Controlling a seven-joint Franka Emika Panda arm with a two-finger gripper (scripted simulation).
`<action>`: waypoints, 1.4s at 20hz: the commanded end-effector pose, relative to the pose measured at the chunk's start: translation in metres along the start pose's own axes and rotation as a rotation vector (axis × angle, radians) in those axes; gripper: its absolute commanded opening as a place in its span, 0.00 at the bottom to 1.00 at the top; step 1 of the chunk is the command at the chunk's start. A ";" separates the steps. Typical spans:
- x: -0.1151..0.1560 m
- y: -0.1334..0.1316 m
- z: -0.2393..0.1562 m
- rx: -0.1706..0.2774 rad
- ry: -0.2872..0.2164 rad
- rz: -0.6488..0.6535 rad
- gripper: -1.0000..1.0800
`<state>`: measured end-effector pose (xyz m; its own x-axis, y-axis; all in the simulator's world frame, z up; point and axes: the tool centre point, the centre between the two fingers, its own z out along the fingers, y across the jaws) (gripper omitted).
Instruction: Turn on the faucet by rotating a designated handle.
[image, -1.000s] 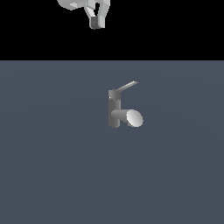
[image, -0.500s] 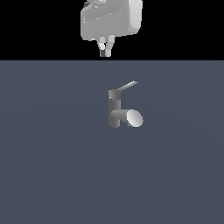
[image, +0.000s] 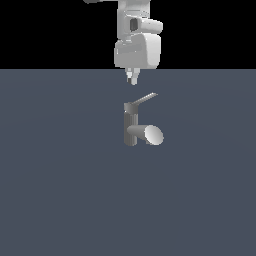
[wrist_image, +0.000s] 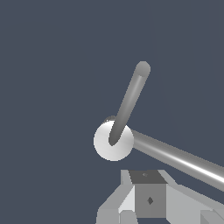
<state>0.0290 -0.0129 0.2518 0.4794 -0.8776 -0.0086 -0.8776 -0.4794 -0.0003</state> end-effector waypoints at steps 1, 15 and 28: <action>0.018 -0.009 0.014 0.000 0.003 0.067 0.00; 0.091 -0.030 0.065 0.000 0.010 0.317 0.00; 0.098 -0.026 0.069 0.001 0.009 0.344 0.00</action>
<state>0.1008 -0.0846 0.1814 0.1564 -0.9877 0.0002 -0.9877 -0.1564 0.0004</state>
